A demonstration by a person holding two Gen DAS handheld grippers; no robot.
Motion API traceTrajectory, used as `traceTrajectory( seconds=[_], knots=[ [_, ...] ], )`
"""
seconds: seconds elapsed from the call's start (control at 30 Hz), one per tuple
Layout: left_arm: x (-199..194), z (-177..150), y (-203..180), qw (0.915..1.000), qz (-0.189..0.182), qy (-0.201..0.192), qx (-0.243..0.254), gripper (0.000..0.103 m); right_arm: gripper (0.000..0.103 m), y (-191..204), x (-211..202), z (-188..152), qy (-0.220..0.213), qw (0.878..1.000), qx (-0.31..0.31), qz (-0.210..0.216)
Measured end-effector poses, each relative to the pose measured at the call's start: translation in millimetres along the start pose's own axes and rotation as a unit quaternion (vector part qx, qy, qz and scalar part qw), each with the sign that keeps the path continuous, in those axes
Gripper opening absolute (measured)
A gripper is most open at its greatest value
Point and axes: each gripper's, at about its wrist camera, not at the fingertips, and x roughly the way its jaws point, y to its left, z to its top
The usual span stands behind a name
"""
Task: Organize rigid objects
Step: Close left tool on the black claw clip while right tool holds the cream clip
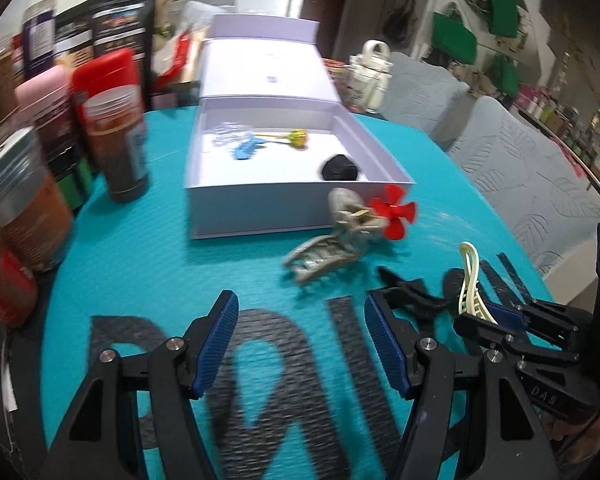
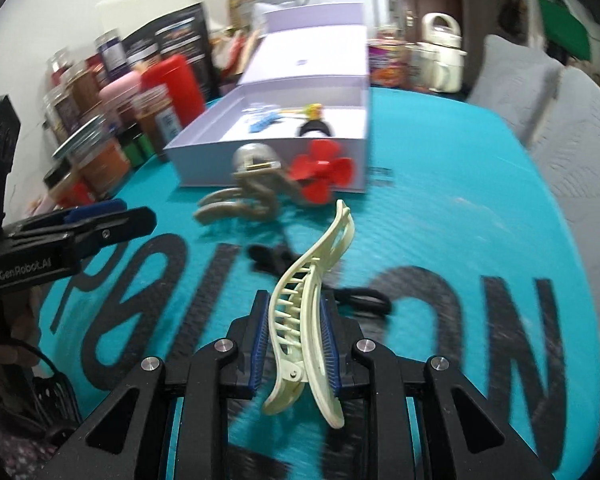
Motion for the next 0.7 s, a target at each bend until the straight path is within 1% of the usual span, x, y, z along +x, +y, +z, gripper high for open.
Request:
traceTrajectory(
  seconds=[0.27,0.47,0.53,0.57,0.7],
  knots=[
    [25,6,-48,0.9980,-0.048,0.016,0.039,0.065,0.024,-42,-12,-7,-0.012,0.999,0.047,-0.021],
    [46,11,-70,0.9959,-0.063,0.026,0.059,0.065,0.024,-68,-16,-10,-0.019,0.997,0.072,-0.031],
    [56,13,-75,0.9944,-0.070,0.039,0.068,0.065,0.024,-74,-15,-11,-0.018,0.996,0.080,-0.034],
    [62,13,-78,0.9937,-0.069,0.047,0.074,0.065,0.024,-77,-14,-11,-0.018,0.996,0.083,-0.036],
    [77,9,-87,0.9920,-0.034,0.056,0.108,0.065,0.024,-84,-14,-13,-0.019,0.995,0.091,-0.039]
  ],
)
